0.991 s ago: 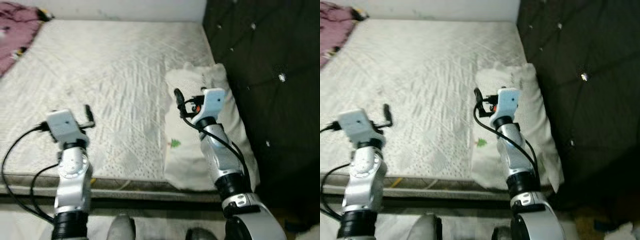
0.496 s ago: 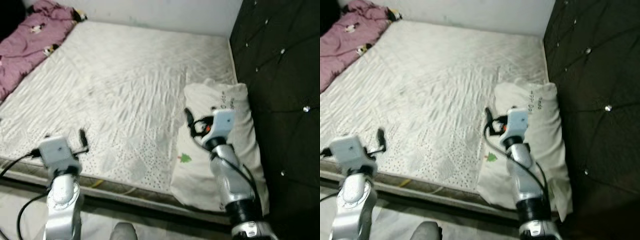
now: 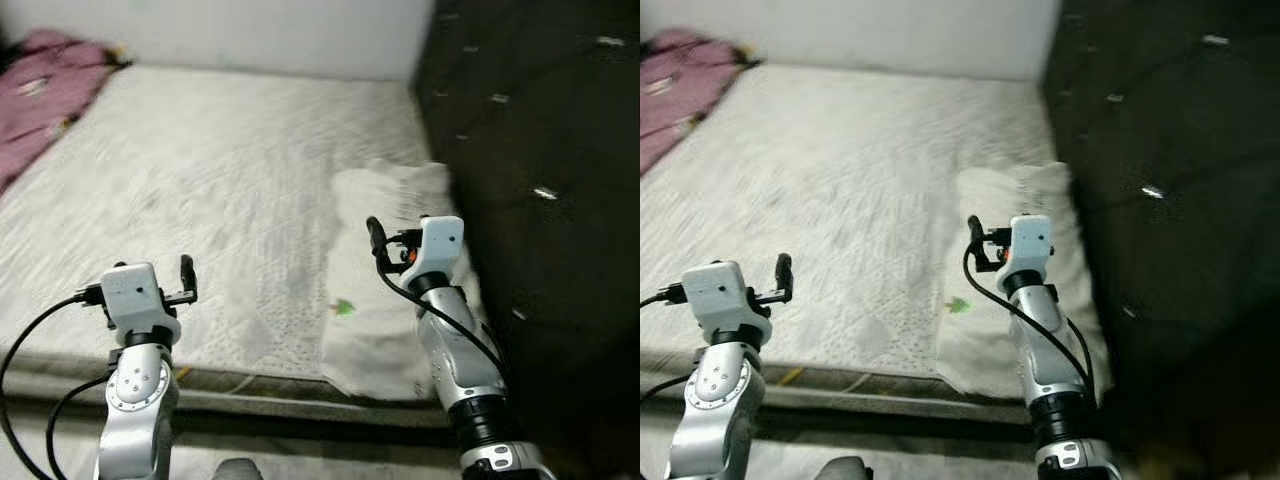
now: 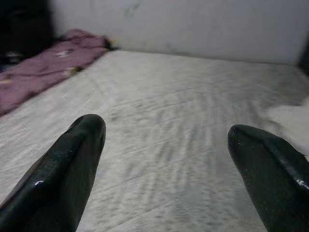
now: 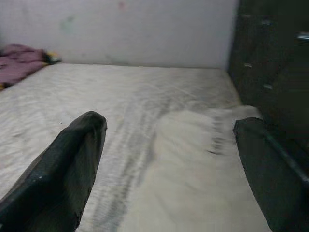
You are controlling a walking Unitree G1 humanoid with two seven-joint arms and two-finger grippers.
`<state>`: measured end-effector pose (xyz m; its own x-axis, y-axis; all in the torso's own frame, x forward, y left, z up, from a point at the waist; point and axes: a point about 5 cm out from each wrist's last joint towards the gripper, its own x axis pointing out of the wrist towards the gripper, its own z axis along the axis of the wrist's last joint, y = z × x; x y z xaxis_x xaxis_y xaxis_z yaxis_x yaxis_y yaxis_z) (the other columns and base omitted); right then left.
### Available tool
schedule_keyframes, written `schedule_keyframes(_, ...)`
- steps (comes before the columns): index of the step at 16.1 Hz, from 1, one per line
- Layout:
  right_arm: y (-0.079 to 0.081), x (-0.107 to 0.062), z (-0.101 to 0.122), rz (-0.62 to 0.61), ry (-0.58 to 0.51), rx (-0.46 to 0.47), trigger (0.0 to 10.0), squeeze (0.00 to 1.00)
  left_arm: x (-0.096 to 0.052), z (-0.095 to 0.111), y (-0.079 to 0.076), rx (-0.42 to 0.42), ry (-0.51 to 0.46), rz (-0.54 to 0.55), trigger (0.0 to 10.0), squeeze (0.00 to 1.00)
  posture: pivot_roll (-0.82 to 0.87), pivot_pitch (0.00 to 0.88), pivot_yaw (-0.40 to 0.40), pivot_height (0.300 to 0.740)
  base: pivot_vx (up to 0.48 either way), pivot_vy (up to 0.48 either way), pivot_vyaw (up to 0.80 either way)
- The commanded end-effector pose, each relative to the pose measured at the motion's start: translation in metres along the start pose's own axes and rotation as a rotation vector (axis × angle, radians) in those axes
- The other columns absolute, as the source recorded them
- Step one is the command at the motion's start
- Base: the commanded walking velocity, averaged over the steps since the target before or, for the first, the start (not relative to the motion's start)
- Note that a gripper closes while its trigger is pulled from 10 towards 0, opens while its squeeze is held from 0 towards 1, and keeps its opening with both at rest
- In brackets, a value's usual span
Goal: Clean up the room
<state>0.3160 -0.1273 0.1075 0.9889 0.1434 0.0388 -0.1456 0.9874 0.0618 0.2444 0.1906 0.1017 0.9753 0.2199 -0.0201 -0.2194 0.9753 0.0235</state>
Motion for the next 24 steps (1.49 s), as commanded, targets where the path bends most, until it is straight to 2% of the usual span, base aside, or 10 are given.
schedule_keyframes(1, -0.0016, -0.0004, 0.0038, -0.012, -0.009, 0.006, 10.0, 0.00, 0.0006, 0.0066, -0.0023, -0.006, -0.026, -0.010, 10.0, 0.00, 0.08, 0.000, -0.008, 0.740, 0.000, 0.000, -0.80)
schedule_keyframes(5, 0.0002, 0.0006, 0.0053, -0.007, -0.008, 0.011, 10.0, 0.00, -0.0006, 0.0041, 0.0032, -0.046, -0.003, -0.006, 10.0, 0.00, 0.08, 0.000, -0.016, 0.740, 0.000, 0.000, -0.14)
schedule_keyframes(12, -0.0001, 0.0003, 0.0044, -0.010, 0.003, 0.015, 10.0, 0.00, 0.0002, 0.0038, 0.0014, -0.069, 0.002, -0.014, 10.0, 0.00, 0.08, 0.000, -0.017, 0.740, 0.000, 0.000, 0.00)
schedule_keyframes(15, -0.0001, 0.0004, 0.0038, -0.006, 0.011, 0.017, 10.0, 0.00, 0.0007, 0.0048, -0.0003, -0.079, 0.003, -0.016, 10.0, 0.00, 0.08, 0.000, -0.021, 0.740, 0.000, 0.322, -0.75)
schedule_keyframes(24, 0.0013, 0.0010, 0.0039, 0.015, 0.017, 0.014, 10.0, 0.00, 0.0033, 0.0048, -0.0021, -0.100, 0.009, -0.004, 10.0, 0.00, 0.07, 0.000, -0.024, 0.740, 0.000, 0.480, 0.00)
